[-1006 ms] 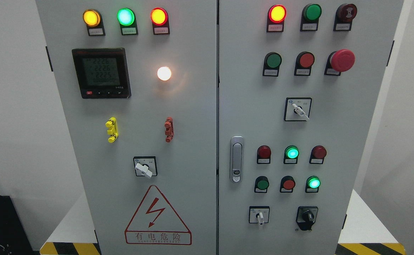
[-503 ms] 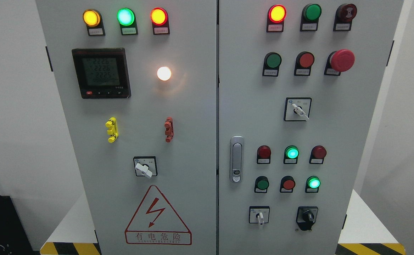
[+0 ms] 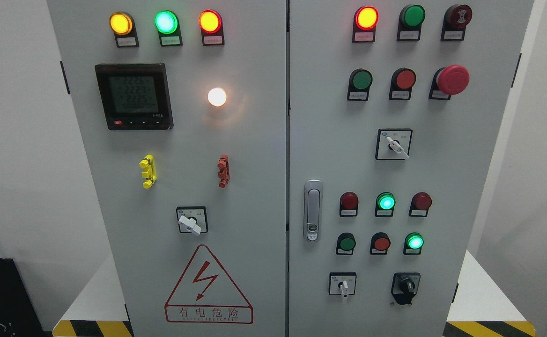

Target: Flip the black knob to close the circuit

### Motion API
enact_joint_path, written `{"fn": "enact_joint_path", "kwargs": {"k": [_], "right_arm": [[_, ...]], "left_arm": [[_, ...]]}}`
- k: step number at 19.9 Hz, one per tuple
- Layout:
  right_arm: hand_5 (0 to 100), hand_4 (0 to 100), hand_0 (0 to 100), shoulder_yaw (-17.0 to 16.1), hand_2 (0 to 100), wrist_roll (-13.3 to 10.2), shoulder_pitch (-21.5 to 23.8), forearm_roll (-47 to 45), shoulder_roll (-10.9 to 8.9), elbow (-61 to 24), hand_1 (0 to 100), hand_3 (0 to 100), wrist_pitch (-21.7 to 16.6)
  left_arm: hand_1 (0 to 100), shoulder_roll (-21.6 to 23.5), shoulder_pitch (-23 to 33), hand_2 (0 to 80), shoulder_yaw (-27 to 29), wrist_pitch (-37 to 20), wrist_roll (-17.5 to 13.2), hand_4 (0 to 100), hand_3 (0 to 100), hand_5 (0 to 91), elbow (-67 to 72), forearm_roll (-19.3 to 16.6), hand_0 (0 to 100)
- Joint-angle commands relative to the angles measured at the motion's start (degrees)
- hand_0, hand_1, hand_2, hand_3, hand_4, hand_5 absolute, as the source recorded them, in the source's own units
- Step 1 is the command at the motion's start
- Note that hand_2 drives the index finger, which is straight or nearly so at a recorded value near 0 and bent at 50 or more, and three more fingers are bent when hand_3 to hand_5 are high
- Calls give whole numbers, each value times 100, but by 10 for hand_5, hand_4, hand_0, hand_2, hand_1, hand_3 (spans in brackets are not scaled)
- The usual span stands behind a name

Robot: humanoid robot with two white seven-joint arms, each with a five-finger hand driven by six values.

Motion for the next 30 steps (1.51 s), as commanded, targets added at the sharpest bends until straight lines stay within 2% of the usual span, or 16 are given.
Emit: {"fn": "enact_joint_path", "kwargs": {"k": [1,2,4,5,7,10,11,14,18,26,30], "right_arm": [[707,731,0,-703,714,-458,-277,3148,-209,-3070,368,877,610],[773,777,0,-634,775,-467,-364,3465,-226,-3143,371,937,1006],[814,811,0,-458,834,-415,-810,3897,-261,-3108,349,985,1490],[832,825,0,-361,854,-310,-1004,4125,-262,-3099,333,1000,1884],[864,859,0,-90,884,163,-1338,4321,-323,-3091,278,1000,2623],[879,876,0,403,898,349,-1874,4505,-533,-2977,203,1000,3345],[882,879,0,509,901,489,-2041,4558,-560,-2889,178,1000,3487],[887,881,0,562,907,631,-2219,4786,-552,-2740,124,1000,3532],[891,882,0,580,912,631,-2228,4813,-525,-2616,89,1000,3541],[891,884,0,659,916,596,-2280,4813,-490,-2300,85,1000,3532],[890,886,0,703,919,561,-2456,4813,-473,-1932,84,1000,3532]], "left_arm": [[556,0,6,0,0,4,4,0,0,0,-5,2,120],[556,0,-3,0,0,4,4,0,0,0,-5,2,120],[556,0,6,0,0,4,4,0,0,0,3,-16,120],[556,0,6,0,0,4,4,0,0,0,-5,2,120],[556,0,-3,0,0,4,4,0,0,0,3,2,120],[556,0,-3,0,0,4,4,0,0,0,-5,2,120],[556,0,6,0,0,4,4,0,0,0,3,2,120],[556,0,-3,0,0,4,4,0,0,0,-5,2,120],[556,0,-3,0,0,4,4,0,0,0,-5,2,120],[556,0,-3,0,0,4,4,0,0,0,3,2,120],[556,0,6,0,0,4,-5,0,0,0,3,2,120]]}}
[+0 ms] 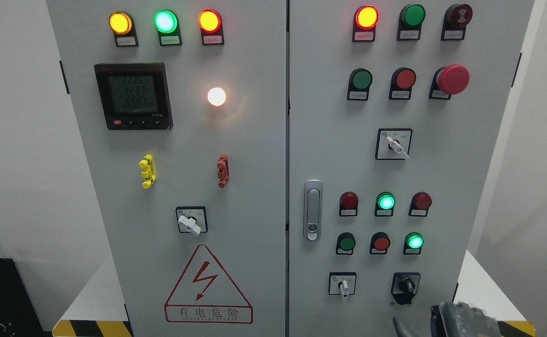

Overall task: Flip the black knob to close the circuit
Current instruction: 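Raise the right hand up toward the black rotary knob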

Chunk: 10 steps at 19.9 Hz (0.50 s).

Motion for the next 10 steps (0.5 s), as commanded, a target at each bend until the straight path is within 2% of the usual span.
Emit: {"fn": "enact_joint_path", "kwargs": {"k": [1,3,6,10], "right_arm": [[890,886,0,188,921,-68,-226,39,-12,456,84,1000,-10],[891,886,0,179,921,-86,-297,39,-21,649,83,1000,-10],[891,885,0,153,921,-244,-332,4,-73,904,81,1000,-27],[893,885,0,91,921,-271,-393,-23,-73,1177,81,1000,-45]], "left_arm": [[556,0,5,0,0,4,4,0,0,0,4,0,120],[556,0,-4,0,0,4,4,0,0,0,4,0,120],[556,0,-4,0,0,4,4,0,0,0,4,-17,120],[556,0,5,0,0,4,4,0,0,0,-5,0,120]]}}
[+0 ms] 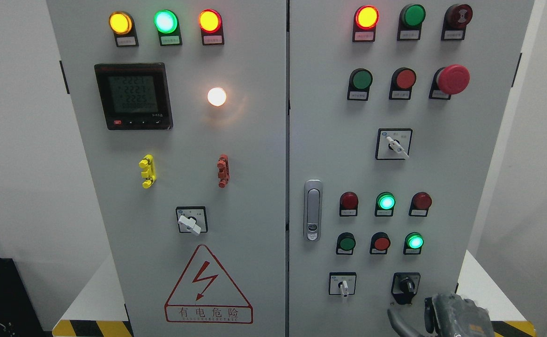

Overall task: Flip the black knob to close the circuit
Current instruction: 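Raise the right hand up toward the black rotary knob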

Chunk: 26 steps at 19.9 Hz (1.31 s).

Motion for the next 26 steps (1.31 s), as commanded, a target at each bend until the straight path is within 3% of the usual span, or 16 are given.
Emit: {"fn": "enact_joint_path", "kwargs": {"k": [1,26], "right_arm": [[893,885,0,6,921,-50,-157,-24,-44,711,82,1000,-13],[898,883,0,-275,922,-41,-596,-86,0,984,84,1000,-22]], "left_arm": [[556,0,5,0,0,4,4,0,0,0,-6,1,120],[556,0,-4,0,0,4,-4,0,0,0,3,1,120]]}}
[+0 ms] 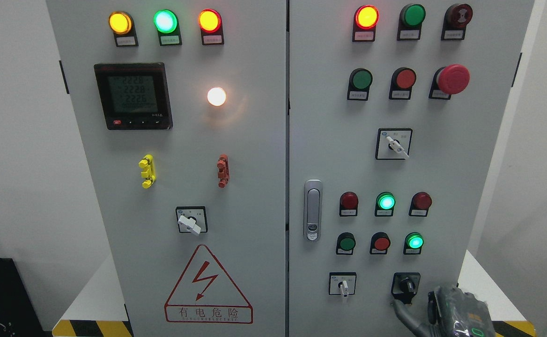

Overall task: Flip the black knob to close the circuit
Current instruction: 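Raise the right hand up toward the black rotary knob, then twist the black rotary knob with the right hand fingers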

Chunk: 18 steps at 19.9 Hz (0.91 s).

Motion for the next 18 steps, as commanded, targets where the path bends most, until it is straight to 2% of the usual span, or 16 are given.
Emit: {"fn": "enact_joint_path", "kwargs": {"k": [1,18], "right_arm": [[898,883,0,-42,922,-7,-61,-8,2,124,84,1000,3],[900,881,0,-156,920,-7,-70,-16,2,212,96,1000,12]], "left_arm": [[556,0,-3,0,0,4,4,0,0,0,-4,1,120],[556,0,-3,0,0,4,4,0,0,0,4,1,120]]}}
